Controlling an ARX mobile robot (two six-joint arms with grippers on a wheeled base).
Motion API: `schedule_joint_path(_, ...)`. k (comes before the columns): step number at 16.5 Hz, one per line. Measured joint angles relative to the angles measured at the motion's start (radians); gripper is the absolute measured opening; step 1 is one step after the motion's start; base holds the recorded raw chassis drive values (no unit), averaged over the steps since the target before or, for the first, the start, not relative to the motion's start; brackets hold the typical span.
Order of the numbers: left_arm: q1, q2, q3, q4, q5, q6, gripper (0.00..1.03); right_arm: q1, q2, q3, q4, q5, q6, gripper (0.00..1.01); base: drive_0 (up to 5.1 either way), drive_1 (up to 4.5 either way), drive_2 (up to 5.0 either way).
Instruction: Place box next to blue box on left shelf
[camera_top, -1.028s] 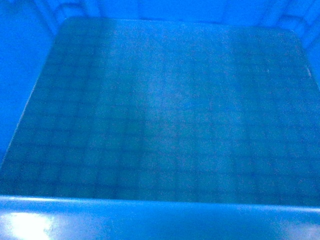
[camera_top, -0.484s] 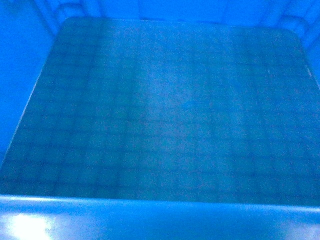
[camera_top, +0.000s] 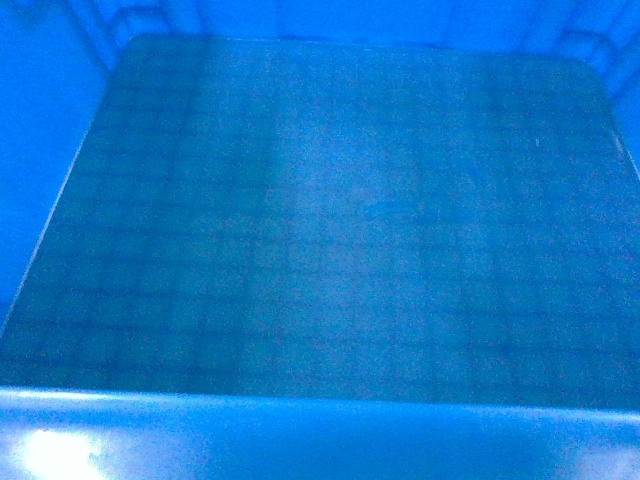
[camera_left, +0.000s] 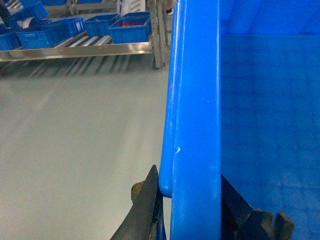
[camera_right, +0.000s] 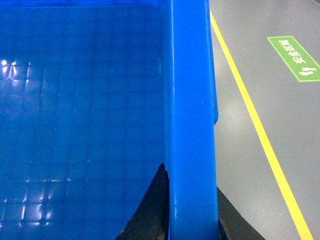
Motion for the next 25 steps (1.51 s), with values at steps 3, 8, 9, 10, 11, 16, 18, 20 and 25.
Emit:
schedule_joint_path(3,0.0,0.0,0.0,0.0,0.0,0.0,0.17,0.0,0.0,0.0,-0.002,0.0,0.0,0.1,0.0,4.09,-4.0)
schedule_joint_path(8,0.0,0.0,0.0,-0.002,0.0,0.0,0.17,0.0,0.0,0.0,-0.001,0.0,0.0,0.1,0.0,4.08,-4.0)
schedule_joint_path(9,0.0,0.0,0.0,0.0,0.0,0.0,0.17,0.0,0.001,0.0,0.0,0.0,0.0,0.1,0.0,4.07,-4.1)
schedule_joint_path(10,0.0,0.0,0.0,-0.002,-0.001,0.0,0.17,0.0,0.0,0.0,-0.002,0.0,0.0,0.1,0.0,4.07,-4.1)
schedule_joint_path(11,0.0,0.0,0.0,0.0,0.0,0.0,0.17,0.0,0.003,0.0,-0.001,0.0,0.0,0.1,0.0,4.06,-4.1)
schedule_joint_path(16,0.0,0.0,0.0,-0.003,-0.001,0.0,0.17,0.0,0.0,0.0,-0.003,0.0,0.0,0.1,0.0,4.09,-4.0)
schedule_joint_path(18,0.0,0.0,0.0,0.003,0.0,0.0,0.17,0.0,0.0,0.0,0.002,0.0,0.0,0.1,0.0,4.03,-4.1)
schedule_joint_path(20,0.0,0.0,0.0,-0.003,-0.002,0.0,0.17,0.0,0.0,0.0,-0.001,0.0,0.0,0.1,0.0,4.01,-4.1)
schedule_joint_path(25,0.0,0.0,0.0,0.0,-0.002,0.0,0.17,0.0,0.0,0.0,0.0,-0.001,0.0,0.1,0.0,4.06,-4.0)
